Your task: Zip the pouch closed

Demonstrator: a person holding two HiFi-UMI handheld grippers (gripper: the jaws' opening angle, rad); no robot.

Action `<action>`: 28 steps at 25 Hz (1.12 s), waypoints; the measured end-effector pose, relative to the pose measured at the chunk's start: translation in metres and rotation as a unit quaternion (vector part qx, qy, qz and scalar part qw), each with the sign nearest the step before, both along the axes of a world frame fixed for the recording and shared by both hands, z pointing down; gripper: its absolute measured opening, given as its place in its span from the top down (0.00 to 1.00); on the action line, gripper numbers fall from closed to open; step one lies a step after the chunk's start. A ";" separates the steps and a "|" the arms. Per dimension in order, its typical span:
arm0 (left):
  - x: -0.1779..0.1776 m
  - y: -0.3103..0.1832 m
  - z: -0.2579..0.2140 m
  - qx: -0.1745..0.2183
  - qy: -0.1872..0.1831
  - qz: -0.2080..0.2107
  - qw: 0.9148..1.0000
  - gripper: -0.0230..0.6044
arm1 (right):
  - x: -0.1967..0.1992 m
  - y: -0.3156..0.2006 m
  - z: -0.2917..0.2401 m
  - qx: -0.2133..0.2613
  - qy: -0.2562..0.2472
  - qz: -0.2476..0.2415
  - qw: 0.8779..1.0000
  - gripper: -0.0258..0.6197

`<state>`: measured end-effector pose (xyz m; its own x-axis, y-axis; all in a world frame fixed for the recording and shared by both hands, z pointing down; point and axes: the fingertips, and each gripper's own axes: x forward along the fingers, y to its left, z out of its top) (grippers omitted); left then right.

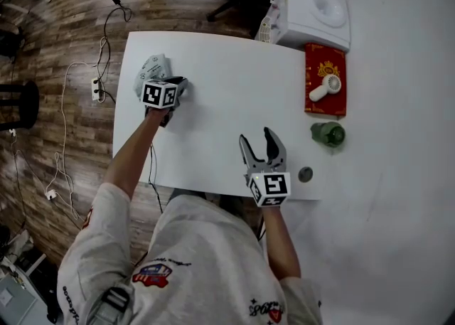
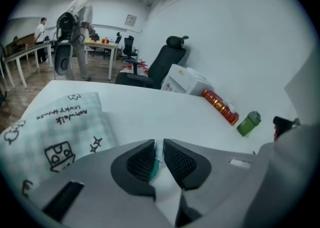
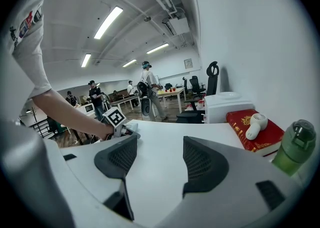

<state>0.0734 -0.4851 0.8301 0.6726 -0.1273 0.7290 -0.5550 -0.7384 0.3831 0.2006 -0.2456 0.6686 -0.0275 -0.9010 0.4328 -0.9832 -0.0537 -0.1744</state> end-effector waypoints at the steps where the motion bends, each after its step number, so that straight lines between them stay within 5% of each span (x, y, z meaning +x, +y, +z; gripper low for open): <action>1: -0.001 -0.001 -0.005 -0.015 0.024 -0.015 0.999 0.88 | -0.001 -0.001 -0.001 0.000 0.000 -0.002 1.000 0.53; 5: -0.007 -0.006 -0.028 -0.050 0.112 -0.056 0.991 0.89 | -0.008 -0.007 -0.005 0.004 0.000 -0.013 1.000 0.53; 12: -0.022 0.000 -0.052 -0.050 0.171 -0.039 0.983 0.90 | -0.028 -0.018 -0.012 0.010 0.000 -0.039 0.999 0.53; 20: -0.026 0.027 -0.028 0.031 0.053 0.075 0.995 0.90 | -0.043 -0.019 -0.007 0.007 0.002 -0.051 0.999 0.54; 28: -0.027 0.032 -0.004 0.048 0.001 0.106 0.993 0.87 | -0.038 -0.020 -0.004 0.002 0.000 -0.046 0.999 0.54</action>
